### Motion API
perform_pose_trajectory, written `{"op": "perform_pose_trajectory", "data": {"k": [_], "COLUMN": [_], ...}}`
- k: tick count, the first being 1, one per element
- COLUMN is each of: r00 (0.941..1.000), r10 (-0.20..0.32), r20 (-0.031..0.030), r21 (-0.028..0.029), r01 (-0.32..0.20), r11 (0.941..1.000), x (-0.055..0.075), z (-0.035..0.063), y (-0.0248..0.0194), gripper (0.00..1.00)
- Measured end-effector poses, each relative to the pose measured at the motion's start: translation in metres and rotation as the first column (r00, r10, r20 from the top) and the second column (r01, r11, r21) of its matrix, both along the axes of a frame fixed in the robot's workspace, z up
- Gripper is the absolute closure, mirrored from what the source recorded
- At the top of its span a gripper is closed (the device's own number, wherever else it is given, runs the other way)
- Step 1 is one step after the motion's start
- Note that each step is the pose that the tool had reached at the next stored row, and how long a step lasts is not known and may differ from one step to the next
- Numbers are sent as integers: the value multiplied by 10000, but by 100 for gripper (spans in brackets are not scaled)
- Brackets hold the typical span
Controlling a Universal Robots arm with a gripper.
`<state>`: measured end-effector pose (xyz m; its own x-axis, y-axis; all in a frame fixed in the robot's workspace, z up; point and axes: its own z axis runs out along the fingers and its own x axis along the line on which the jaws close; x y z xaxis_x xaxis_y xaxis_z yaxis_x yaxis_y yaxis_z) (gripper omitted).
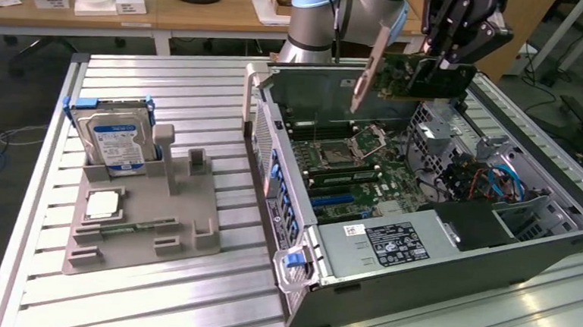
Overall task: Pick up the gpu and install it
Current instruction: 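Insert the gpu into the slot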
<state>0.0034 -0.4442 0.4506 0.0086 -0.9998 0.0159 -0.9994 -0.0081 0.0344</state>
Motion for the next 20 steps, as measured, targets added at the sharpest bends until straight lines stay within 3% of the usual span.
{"op": "perform_pose_trajectory", "data": {"k": [11, 20], "r00": [9962, 9867], "r10": [870, 1624], "r20": [0, -1], "r21": [1, 0], "r01": [-870, -1624], "r11": [9962, 9867], "x": [0, 0], "z": [0, 0], "y": [-7, -11], "gripper": [73, 73]}}
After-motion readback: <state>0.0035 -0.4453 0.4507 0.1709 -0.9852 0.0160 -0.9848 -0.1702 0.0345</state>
